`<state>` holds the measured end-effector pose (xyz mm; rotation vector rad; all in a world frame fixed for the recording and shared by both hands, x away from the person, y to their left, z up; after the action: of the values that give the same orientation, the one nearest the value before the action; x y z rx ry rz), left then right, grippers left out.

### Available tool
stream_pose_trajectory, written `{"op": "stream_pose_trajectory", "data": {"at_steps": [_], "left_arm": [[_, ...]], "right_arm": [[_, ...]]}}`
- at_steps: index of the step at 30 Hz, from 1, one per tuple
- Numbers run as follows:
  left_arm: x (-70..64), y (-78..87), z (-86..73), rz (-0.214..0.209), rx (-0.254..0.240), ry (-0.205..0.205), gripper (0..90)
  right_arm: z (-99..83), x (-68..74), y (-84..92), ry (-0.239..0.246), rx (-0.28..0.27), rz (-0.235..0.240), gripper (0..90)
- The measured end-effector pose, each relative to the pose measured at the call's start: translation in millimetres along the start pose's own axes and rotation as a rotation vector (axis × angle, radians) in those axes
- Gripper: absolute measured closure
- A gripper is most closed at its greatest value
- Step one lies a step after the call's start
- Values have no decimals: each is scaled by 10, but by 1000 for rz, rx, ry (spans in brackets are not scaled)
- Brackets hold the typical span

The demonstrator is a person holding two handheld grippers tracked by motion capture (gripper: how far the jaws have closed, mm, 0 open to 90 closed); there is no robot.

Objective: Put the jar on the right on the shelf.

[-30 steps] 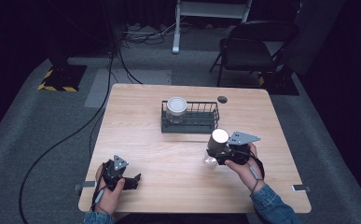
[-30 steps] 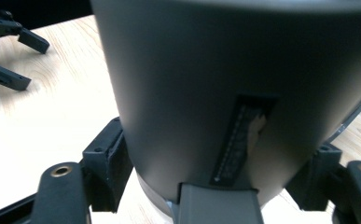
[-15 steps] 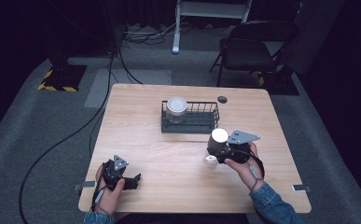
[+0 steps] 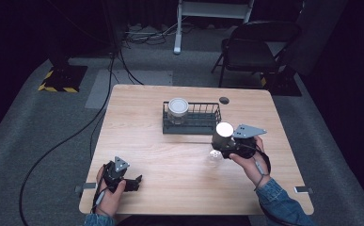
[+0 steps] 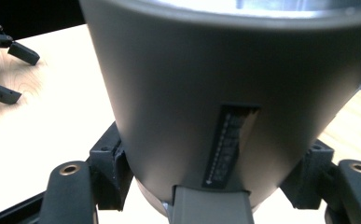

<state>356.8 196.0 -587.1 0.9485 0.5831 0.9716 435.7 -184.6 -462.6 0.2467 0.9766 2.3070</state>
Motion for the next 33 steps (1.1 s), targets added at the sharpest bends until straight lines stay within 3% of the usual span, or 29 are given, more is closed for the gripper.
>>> {"op": "stream_pose_trajectory", "data": {"at_steps": [15, 33], "left_arm": [[0, 0, 0, 0, 0, 0, 1], [1, 0, 0, 0, 0, 0, 1]], "right_arm": [[155, -93, 105, -11, -13, -10, 309], [437, -190, 281, 11, -21, -42, 309]]}}
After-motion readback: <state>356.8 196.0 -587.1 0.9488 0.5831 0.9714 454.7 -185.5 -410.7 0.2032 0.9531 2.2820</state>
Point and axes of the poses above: each handheld gripper's, and its own axes: y roughly backward along the jaws, z roughly out of its top, x roughly to its left, the point moved 5 cm from there along -y, roughly forward along the jaws, and after that the axes turned 14 degrees about x, right-handed, at the moved point
